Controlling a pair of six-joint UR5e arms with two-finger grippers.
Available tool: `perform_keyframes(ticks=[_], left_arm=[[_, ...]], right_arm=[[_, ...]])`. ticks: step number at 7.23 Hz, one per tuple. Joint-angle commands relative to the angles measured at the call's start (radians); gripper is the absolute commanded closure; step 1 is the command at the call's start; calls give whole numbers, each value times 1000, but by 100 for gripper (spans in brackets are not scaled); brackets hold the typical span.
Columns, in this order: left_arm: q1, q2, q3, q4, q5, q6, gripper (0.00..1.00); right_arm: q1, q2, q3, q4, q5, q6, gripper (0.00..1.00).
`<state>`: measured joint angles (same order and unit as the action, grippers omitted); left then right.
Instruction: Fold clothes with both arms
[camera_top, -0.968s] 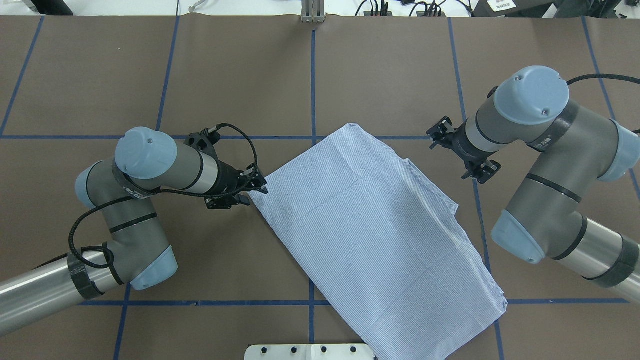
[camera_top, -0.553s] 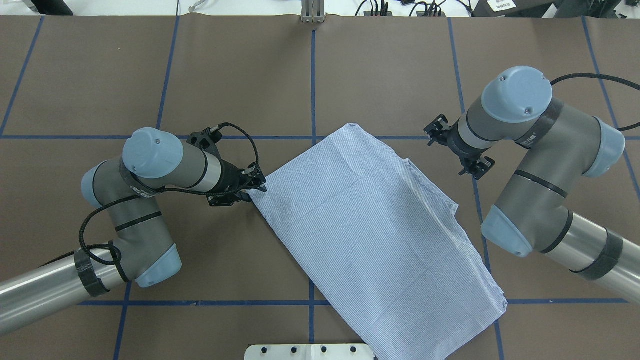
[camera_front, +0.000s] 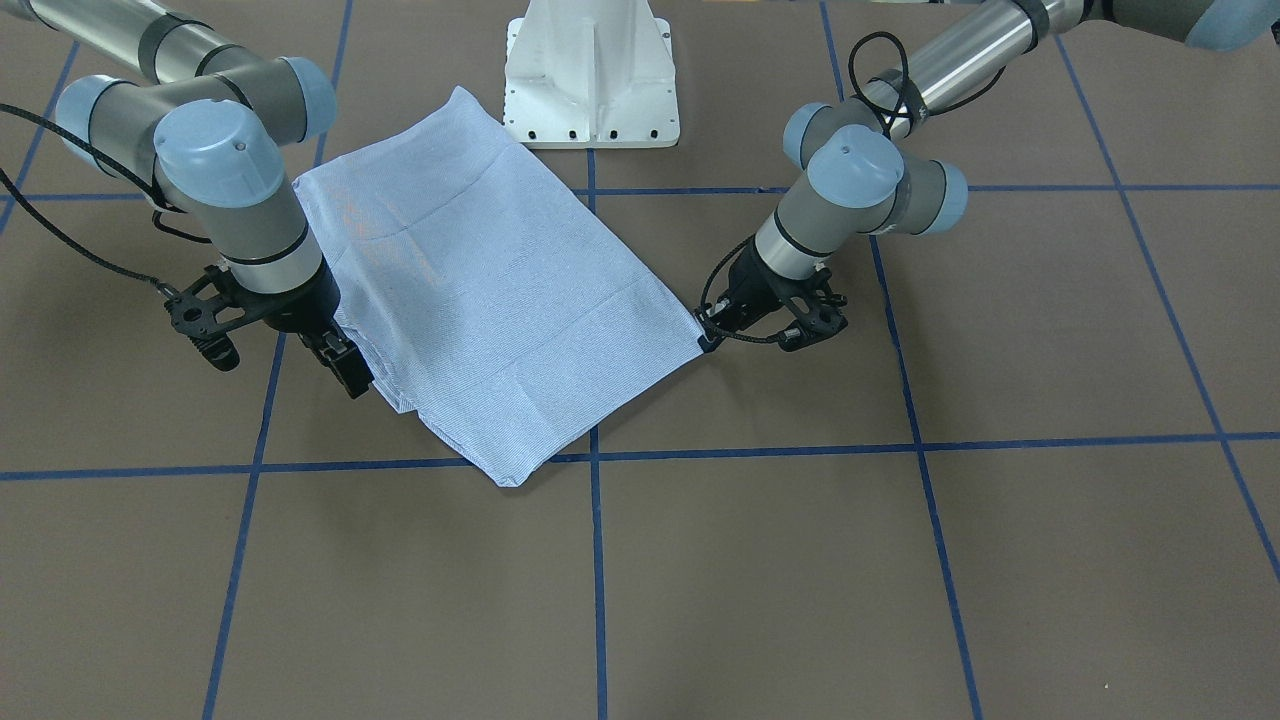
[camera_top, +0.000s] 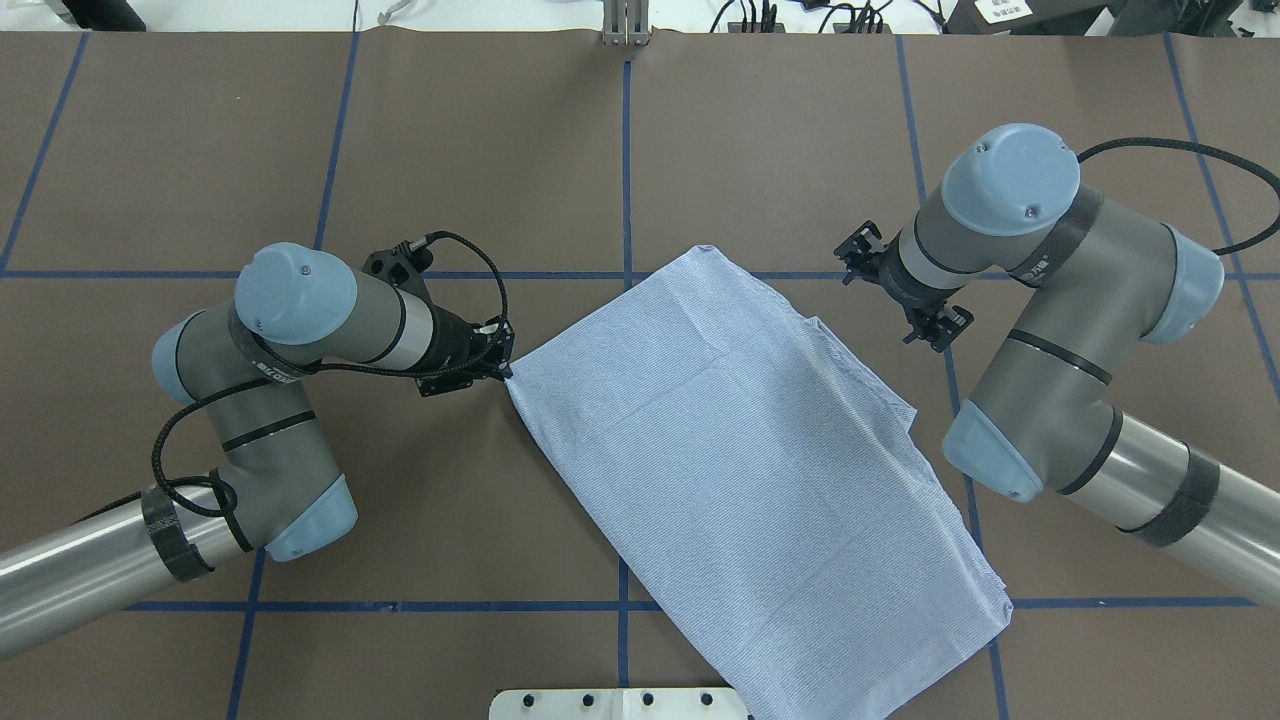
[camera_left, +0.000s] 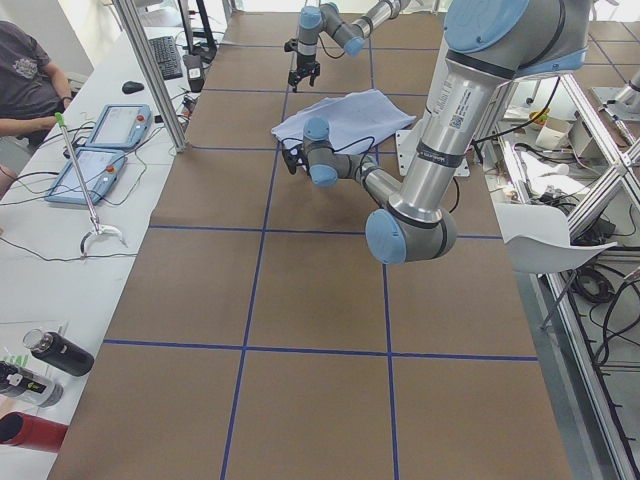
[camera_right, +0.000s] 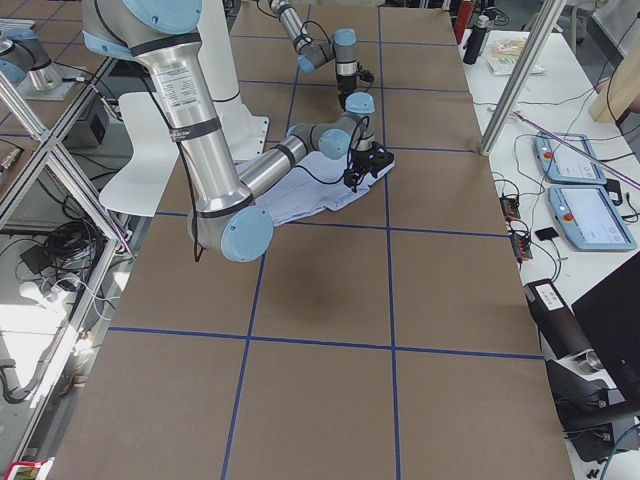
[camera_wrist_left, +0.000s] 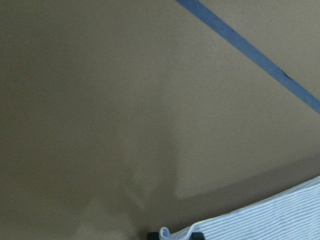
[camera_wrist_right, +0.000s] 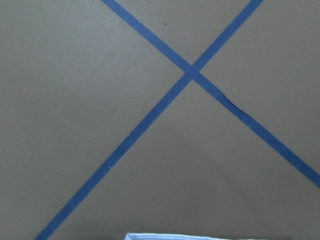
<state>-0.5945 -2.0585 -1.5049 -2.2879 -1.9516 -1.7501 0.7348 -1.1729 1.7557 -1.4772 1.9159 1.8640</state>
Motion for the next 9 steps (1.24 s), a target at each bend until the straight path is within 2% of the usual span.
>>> perform_keyframes(ticks=[1, 2, 4, 6, 7, 8, 9], left_arm=[[-59, -12, 34, 2, 58, 148, 100], [-118, -67, 104, -4, 59, 194, 100], [-195, -292, 373, -24, 65, 256, 100], [-226, -434, 622, -155, 157, 346, 100], [-229, -463, 668, -182, 155, 354, 56], [-229, -465, 669, -183, 154, 371, 25], [-234, -466, 669, -212, 148, 368, 24]], right_arm=[[0, 2, -5, -2, 0, 0, 0], [0, 2, -12, 0, 0, 0, 0], [0, 4, -7, 2, 3, 1, 0], [-6, 12, 27, 2, 3, 1, 0], [-27, 18, 62, 2, 2, 17, 0], [-75, 22, 76, 2, -23, 68, 0], [-145, 39, 93, 2, -102, 136, 0]])
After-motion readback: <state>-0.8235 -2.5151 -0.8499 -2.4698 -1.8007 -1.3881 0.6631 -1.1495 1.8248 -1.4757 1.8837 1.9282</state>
